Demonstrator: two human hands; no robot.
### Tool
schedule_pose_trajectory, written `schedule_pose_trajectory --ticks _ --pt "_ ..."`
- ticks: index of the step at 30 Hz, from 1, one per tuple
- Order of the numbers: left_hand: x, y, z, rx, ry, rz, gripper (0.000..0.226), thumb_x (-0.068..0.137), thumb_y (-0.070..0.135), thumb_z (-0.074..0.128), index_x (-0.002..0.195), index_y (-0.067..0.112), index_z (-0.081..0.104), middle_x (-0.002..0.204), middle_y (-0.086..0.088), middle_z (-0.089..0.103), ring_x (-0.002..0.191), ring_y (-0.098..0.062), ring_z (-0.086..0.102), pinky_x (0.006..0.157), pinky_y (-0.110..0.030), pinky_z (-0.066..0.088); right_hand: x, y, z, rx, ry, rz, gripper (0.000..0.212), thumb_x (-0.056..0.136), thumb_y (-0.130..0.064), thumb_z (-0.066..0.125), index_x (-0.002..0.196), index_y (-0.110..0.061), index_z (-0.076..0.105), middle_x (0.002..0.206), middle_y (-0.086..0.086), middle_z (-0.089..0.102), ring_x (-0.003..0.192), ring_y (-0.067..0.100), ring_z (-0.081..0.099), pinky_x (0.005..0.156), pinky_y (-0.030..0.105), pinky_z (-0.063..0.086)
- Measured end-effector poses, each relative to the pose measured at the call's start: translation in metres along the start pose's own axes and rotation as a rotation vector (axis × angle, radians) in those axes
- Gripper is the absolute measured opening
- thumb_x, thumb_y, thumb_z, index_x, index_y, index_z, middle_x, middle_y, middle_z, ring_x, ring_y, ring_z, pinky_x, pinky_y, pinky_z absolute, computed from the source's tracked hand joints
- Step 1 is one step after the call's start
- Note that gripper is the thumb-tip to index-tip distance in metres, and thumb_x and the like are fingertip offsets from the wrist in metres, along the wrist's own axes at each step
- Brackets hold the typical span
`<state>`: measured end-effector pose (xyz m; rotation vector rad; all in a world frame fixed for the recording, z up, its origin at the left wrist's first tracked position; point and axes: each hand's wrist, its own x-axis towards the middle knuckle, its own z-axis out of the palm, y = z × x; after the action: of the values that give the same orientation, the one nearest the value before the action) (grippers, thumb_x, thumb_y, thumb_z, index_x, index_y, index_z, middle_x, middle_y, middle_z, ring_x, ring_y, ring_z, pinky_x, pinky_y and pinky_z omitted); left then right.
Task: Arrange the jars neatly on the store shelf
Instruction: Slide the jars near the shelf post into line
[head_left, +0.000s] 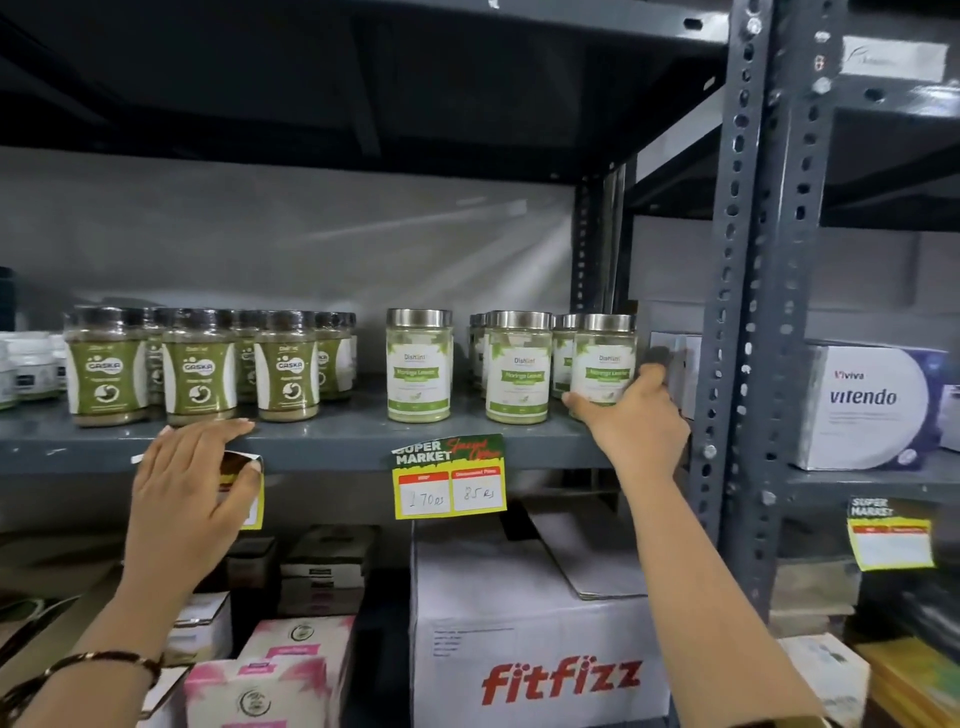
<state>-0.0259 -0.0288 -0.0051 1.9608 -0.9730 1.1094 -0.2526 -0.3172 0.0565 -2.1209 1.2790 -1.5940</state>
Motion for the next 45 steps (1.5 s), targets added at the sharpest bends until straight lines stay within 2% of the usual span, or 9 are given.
schedule_pose_trajectory --ticks 6,11,25,30,32,34,36,41,45 --pt "0.000 -0.001 -0.001 0.010 -0.003 -0.010 0.048 0.080 0.035 0.039 0.111 0.005 0.057 0.109 -0.018 0.061 0.108 -0.036 0.049 0.106 -0.016 0.004 -0.001 0.006 0.003 0.008 0.032 -0.051 0.076 0.066 -0.050 0.072 0.114 0.001 0.045 0.104 0.020 0.063 0.094 0.038 0.061 0.078 0.043 0.044" --pt "0.002 0.001 0.002 0.006 0.006 -0.023 0.048 0.079 0.036 0.039 0.110 0.005 0.058 0.108 -0.018 0.062 0.105 -0.037 0.051 0.102 -0.038 0.020 -0.002 0.009 0.005 0.012 0.038 -0.058 0.069 0.069 -0.048 0.072 0.110 0.001 0.046 0.103 0.018 0.063 0.095 0.037 0.060 0.080 0.041 0.041" --pt "0.001 0.004 0.000 -0.040 0.019 -0.058 0.047 0.077 0.036 0.040 0.109 0.007 0.059 0.109 -0.014 0.061 0.107 -0.032 0.049 0.099 -0.044 0.026 0.000 0.009 0.010 -0.006 0.081 -0.047 0.062 0.069 -0.047 0.072 0.103 0.000 0.050 0.100 0.020 0.066 0.094 0.036 0.061 0.080 0.041 0.040" --pt "0.001 0.001 0.000 -0.055 0.017 -0.059 0.047 0.078 0.036 0.040 0.110 0.008 0.059 0.111 -0.013 0.061 0.109 -0.031 0.050 0.104 -0.041 0.021 0.000 0.007 0.007 0.019 0.001 -0.026 0.087 0.069 -0.051 0.073 0.130 0.001 0.040 0.122 0.023 0.058 0.113 0.039 0.055 0.093 0.046 0.039" --pt "0.002 0.000 -0.001 -0.065 0.015 -0.057 0.046 0.079 0.036 0.041 0.110 0.009 0.059 0.111 -0.012 0.062 0.109 -0.030 0.050 0.105 -0.040 0.019 -0.010 0.002 0.003 0.093 0.097 -0.062 0.087 0.071 -0.045 0.074 0.136 0.001 0.037 0.128 0.024 0.053 0.116 0.040 0.052 0.095 0.051 0.040" --pt "0.001 -0.002 -0.001 -0.070 0.006 -0.048 0.046 0.079 0.036 0.041 0.111 0.010 0.059 0.112 -0.011 0.061 0.110 -0.028 0.050 0.105 -0.038 0.018 -0.030 -0.009 0.006 0.187 0.283 -0.231 0.066 0.076 -0.034 0.070 0.126 0.002 0.047 0.116 0.023 0.057 0.103 0.038 0.056 0.086 0.051 0.049" --pt "0.000 -0.006 -0.002 -0.073 -0.008 -0.026 0.045 0.080 0.036 0.041 0.112 0.010 0.059 0.113 -0.009 0.061 0.111 -0.026 0.050 0.105 -0.037 0.018 -0.048 -0.027 0.012 0.222 0.306 -0.339 0.053 0.078 -0.031 0.067 0.117 0.003 0.054 0.104 0.021 0.061 0.094 0.034 0.059 0.079 0.046 0.053" --pt "0.001 -0.014 -0.002 -0.088 -0.028 0.025 0.043 0.081 0.036 0.041 0.113 0.012 0.059 0.112 -0.008 0.061 0.110 -0.023 0.048 0.105 -0.036 0.019 -0.048 -0.055 0.031 0.140 0.007 -0.119 0.076 0.070 -0.058 0.069 0.120 -0.003 0.052 0.103 0.011 0.062 0.102 0.030 0.056 0.086 0.042 0.047" --pt "0.000 -0.015 -0.001 -0.095 -0.019 0.029 0.041 0.081 0.033 0.043 0.113 0.013 0.059 0.113 -0.006 0.061 0.112 -0.021 0.048 0.106 -0.037 0.020 -0.044 -0.059 0.035 0.113 0.032 -0.086 0.051 0.068 -0.049 0.075 0.090 -0.008 0.055 0.088 0.010 0.064 0.089 0.031 0.059 0.077 0.041 0.046"
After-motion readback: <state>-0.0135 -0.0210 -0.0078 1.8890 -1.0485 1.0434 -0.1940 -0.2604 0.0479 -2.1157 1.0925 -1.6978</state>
